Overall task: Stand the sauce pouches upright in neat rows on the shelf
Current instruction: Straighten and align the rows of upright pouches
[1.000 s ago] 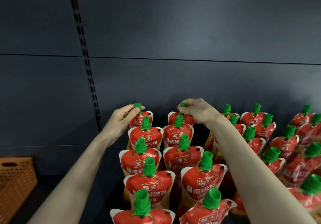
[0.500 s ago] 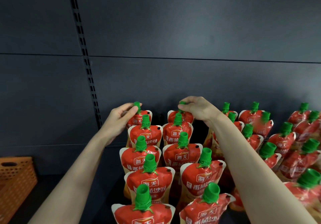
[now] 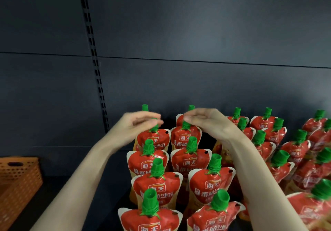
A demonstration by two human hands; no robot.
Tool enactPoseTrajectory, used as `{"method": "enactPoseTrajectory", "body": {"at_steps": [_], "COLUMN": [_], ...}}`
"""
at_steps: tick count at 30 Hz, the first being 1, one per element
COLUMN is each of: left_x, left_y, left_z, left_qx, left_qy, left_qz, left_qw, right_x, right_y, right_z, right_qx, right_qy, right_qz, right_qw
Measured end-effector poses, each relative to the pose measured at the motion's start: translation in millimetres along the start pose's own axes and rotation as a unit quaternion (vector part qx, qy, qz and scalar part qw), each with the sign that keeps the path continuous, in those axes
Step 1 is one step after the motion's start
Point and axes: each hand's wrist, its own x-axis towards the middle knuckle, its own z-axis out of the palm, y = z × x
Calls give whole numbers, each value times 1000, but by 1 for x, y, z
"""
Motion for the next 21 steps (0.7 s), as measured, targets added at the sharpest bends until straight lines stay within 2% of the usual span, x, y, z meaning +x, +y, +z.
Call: {"method": "enactPoseTrajectory", "body": {"at_steps": [3,6,10,14,21], "left_x": [-2,-2,-6,-12,-16], "left_y": [-5,-6,-7,-7,-9], "left_z": [4,6,7,2,3], "left_qx": [-28,-7,19,-9,-20], "left_qy": [-21,7,28,55,56], "left_qz": [-16,-9,9,0,-6], "left_qw": [999,1000,999,998,998], "right_x": [-3,-7,-6,-7,-6], "right_y": [3,6,10,16,20], "right_z": [-2,-4,-3,-7,-6], "right_qx": [4,25,9,-31,-53], "right_qy": [-13,-43,-20,18,21], "right_qz": [5,10,-4,-36,-36], "right_qw": [1000,999,1000,999,998]}}
